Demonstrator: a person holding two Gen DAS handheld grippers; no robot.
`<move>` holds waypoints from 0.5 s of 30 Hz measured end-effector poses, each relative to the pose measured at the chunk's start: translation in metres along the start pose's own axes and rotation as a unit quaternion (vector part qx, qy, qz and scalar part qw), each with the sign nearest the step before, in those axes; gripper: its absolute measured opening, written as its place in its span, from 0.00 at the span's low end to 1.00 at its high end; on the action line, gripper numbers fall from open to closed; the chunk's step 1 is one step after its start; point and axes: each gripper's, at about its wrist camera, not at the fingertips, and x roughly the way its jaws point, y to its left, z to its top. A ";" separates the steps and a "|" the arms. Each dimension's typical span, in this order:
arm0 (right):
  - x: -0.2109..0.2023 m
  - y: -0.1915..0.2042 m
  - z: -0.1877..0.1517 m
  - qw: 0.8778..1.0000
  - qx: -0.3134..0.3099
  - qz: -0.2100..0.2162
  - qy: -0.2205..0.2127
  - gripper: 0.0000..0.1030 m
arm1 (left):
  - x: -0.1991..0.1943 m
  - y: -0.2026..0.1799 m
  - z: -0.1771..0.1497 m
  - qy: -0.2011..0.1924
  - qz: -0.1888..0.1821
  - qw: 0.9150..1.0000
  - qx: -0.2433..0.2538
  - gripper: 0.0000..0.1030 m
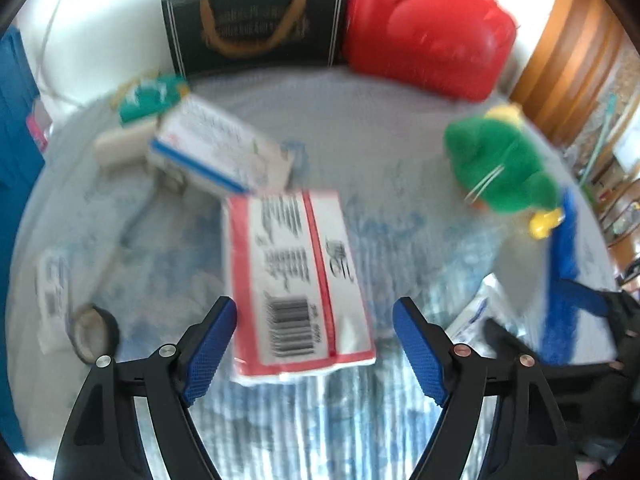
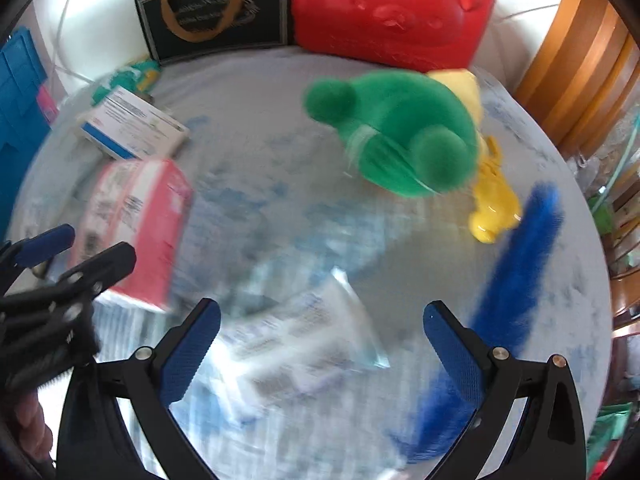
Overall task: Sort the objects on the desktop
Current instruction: 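Grasp the pink-white tissue pack with the left tool while the right tool grasps the green plush duck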
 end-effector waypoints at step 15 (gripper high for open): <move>-0.014 -0.093 0.064 0.992 0.098 0.050 -0.069 1.00 | -0.017 -0.024 0.060 -0.099 0.052 0.994 0.012 0.68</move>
